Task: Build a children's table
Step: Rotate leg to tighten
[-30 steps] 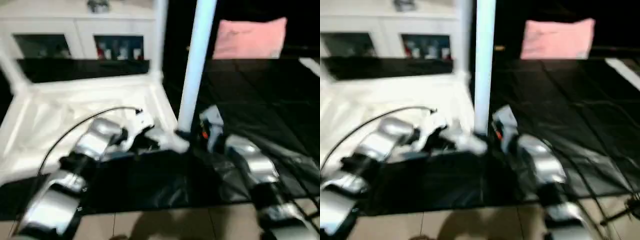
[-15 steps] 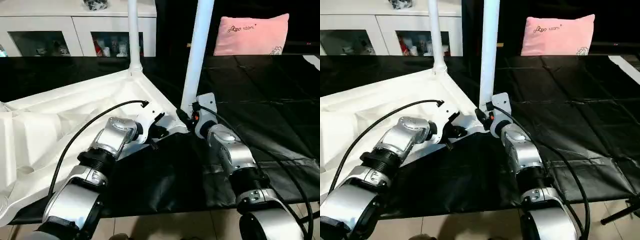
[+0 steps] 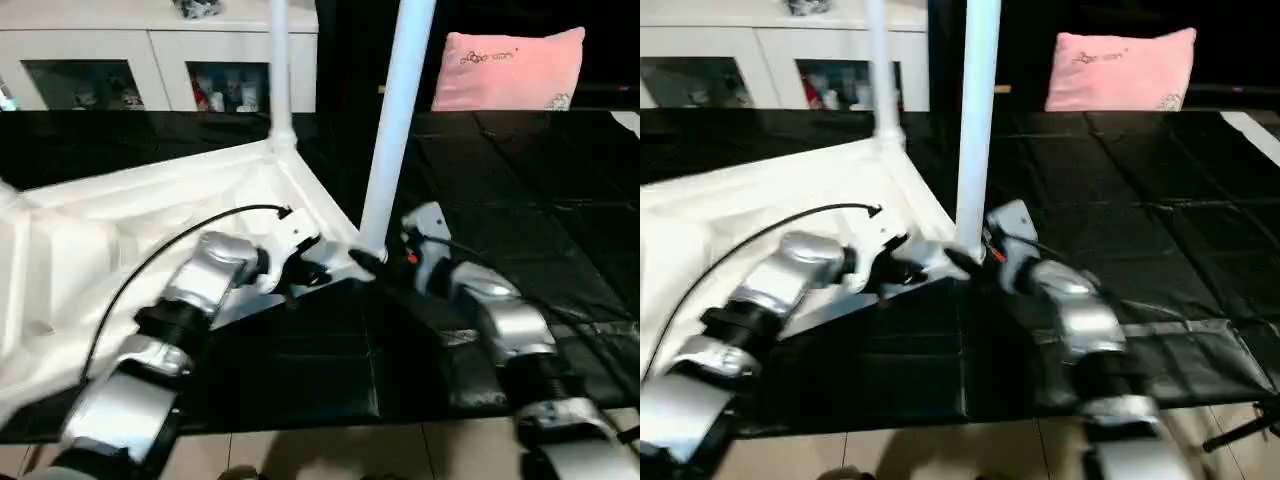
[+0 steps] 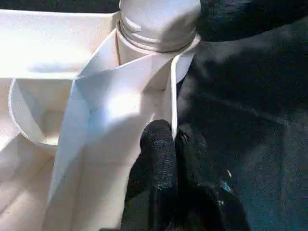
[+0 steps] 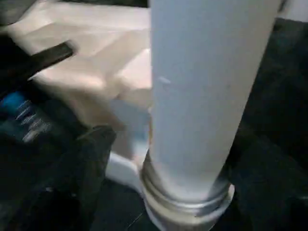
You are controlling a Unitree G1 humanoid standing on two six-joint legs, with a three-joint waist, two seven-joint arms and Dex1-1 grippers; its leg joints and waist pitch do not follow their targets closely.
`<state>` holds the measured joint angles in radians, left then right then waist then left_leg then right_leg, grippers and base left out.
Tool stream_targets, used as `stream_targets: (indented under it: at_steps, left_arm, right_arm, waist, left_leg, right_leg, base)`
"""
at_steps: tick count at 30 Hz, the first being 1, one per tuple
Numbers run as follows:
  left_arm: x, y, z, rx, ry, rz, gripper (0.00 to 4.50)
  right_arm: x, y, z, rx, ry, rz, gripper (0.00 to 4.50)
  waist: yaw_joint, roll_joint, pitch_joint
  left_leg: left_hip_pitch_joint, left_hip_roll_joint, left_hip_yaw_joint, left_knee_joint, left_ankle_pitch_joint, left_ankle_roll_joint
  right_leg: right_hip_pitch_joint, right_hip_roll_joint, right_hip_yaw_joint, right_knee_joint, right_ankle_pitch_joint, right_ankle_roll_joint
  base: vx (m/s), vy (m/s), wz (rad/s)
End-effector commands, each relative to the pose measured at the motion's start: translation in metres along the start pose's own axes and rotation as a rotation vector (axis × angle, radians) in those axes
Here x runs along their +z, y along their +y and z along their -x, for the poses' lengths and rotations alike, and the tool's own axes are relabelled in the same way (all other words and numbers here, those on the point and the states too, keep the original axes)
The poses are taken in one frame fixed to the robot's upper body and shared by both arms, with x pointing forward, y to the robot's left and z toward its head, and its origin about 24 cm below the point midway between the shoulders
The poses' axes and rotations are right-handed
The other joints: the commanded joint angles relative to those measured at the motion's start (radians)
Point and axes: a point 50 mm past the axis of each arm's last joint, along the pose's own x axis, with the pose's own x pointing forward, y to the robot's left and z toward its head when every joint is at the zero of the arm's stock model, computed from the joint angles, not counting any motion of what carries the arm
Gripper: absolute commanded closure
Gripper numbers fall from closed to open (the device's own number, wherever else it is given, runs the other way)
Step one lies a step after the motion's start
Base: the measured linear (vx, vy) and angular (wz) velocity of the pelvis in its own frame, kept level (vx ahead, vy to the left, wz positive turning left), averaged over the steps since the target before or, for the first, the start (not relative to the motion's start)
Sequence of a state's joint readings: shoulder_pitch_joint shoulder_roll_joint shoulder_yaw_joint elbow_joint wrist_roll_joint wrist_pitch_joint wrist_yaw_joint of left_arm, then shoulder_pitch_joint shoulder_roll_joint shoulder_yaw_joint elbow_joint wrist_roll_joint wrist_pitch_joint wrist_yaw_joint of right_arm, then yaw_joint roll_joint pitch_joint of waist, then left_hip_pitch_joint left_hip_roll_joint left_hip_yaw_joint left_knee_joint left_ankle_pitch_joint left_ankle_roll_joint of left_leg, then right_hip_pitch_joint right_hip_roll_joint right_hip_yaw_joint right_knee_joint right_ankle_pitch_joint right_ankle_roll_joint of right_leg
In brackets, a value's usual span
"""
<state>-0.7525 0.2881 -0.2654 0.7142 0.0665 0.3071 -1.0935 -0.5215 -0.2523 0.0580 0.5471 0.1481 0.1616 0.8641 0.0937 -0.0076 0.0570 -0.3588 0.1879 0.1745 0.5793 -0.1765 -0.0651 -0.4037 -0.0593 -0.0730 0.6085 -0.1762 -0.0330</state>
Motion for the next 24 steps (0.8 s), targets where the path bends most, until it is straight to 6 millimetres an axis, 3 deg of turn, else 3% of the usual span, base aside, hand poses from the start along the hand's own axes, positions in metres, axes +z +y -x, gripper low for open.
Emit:
stream_targets:
  at_steps: [1, 3, 7, 16, 20, 24]
  left_arm:
    - [0.011, -0.006, 0.001, -0.082, -0.017, -0.087, 4.5]
    - [0.008, -0.007, 0.005, -0.133, 0.01, -0.114, 4.5]
    - [0.003, -0.014, 0.012, -0.257, 0.049, -0.181, 4.5]
    - [-0.001, -0.027, 0.018, -0.428, 0.102, -0.26, 4.5]
    - [-0.002, -0.03, 0.02, -0.462, 0.111, -0.277, 4.5]
    - [-0.001, -0.033, 0.02, -0.489, 0.12, -0.295, 4.5]
  right_arm:
    - [0.006, 0.001, 0.004, 0.064, -0.006, 0.042, 0.29]
    - [0.009, -0.004, 0.013, 0.103, 0.016, 0.076, 0.05]
    - [0.014, -0.006, 0.025, 0.23, 0.073, 0.141, 0.02]
    - [0.013, 0.005, 0.028, 0.455, 0.156, 0.186, 0.02]
    - [0.012, 0.009, 0.028, 0.51, 0.159, 0.158, 0.02]
    - [0.011, 0.013, 0.028, 0.565, 0.156, 0.135, 0.38]
  waist:
    - [0.005, -0.002, -0.065]
    - [0.009, -0.001, -0.067]
    - [0.022, 0.0, -0.068]
    - [0.044, -0.003, -0.066]
    - [0.046, -0.002, -0.068]
    - [0.047, -0.002, -0.069]
  left_leg:
    - [0.004, 0.041, -0.011, -0.058, -0.179, 0.06]
    - [0.004, 0.043, -0.011, -0.057, -0.173, 0.059]
    - [0.006, 0.045, -0.008, -0.055, -0.163, 0.065]
    - [0.009, 0.05, -0.008, -0.056, -0.188, 0.055]
    - [0.006, 0.052, -0.011, -0.056, -0.183, 0.053]
    - [0.005, 0.05, -0.01, -0.054, -0.175, 0.054]
  right_leg:
    - [0.061, -0.089, 0.054, -0.084, -0.25, -0.183]
    - [0.061, -0.089, 0.053, -0.082, -0.242, -0.186]
    - [0.058, -0.088, 0.053, -0.077, -0.211, -0.201]
    - [0.05, -0.09, 0.053, -0.08, -0.276, -0.189]
    - [0.052, -0.09, 0.052, -0.075, -0.255, -0.193]
    - [0.053, -0.09, 0.051, -0.074, -0.244, -0.193]
  base:
    - [0.0, 0.0, 0.0]
    - [0.0, 0.0, 0.0]
    - [0.0, 0.0, 0.0]
    - [0.0, 0.0, 0.0]
    - [0.0, 0.0, 0.0]
    - [0.0, 0.0, 0.0]
